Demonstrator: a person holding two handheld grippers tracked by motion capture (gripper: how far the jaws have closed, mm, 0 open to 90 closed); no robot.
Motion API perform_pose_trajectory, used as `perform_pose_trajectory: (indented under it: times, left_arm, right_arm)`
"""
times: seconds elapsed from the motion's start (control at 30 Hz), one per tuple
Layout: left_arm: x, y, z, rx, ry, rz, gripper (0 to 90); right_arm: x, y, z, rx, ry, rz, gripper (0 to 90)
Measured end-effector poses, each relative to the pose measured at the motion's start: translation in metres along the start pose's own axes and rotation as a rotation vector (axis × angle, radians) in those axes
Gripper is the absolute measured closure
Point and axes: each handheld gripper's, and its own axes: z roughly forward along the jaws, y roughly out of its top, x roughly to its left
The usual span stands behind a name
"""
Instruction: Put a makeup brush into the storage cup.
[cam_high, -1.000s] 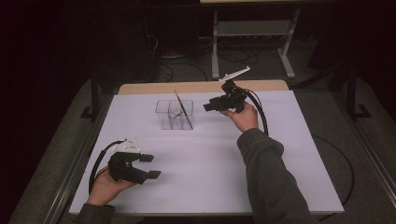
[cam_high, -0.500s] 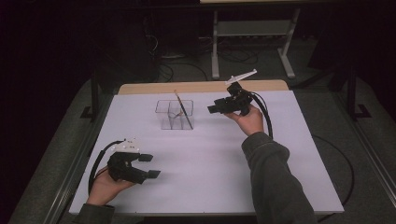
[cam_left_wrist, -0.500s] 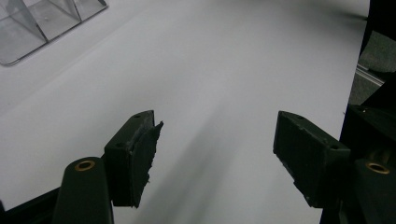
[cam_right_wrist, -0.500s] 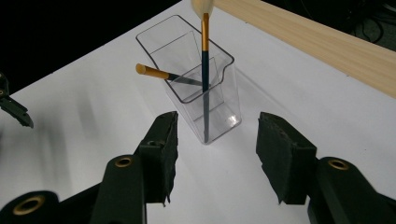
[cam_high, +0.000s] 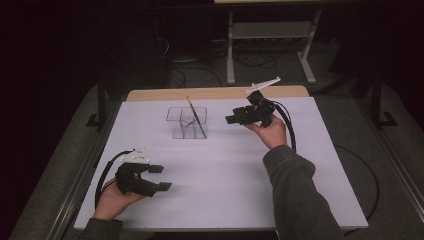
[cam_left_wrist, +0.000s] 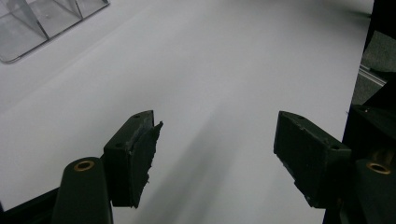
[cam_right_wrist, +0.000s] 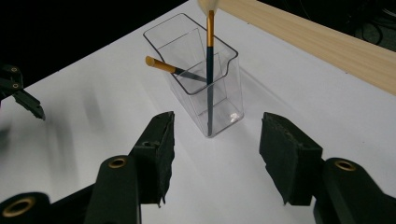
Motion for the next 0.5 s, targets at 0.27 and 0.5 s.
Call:
perform_pose_trajectory:
  times: [0.27,0.5]
  left_arm:
    - [0.0,0.0,0.001,-0.002,-0.001,-0.006,29.0]
    - [0.0,-0.001,0.002,-0.002,0.0,-0.008,28.9]
  right_arm:
    - [0.002,-0.006,-0.006,-0.003,-0.003,-0.009,41.7]
    - [0.001,-0.013,-0.011,-0.004,-0.004,0.01,40.6]
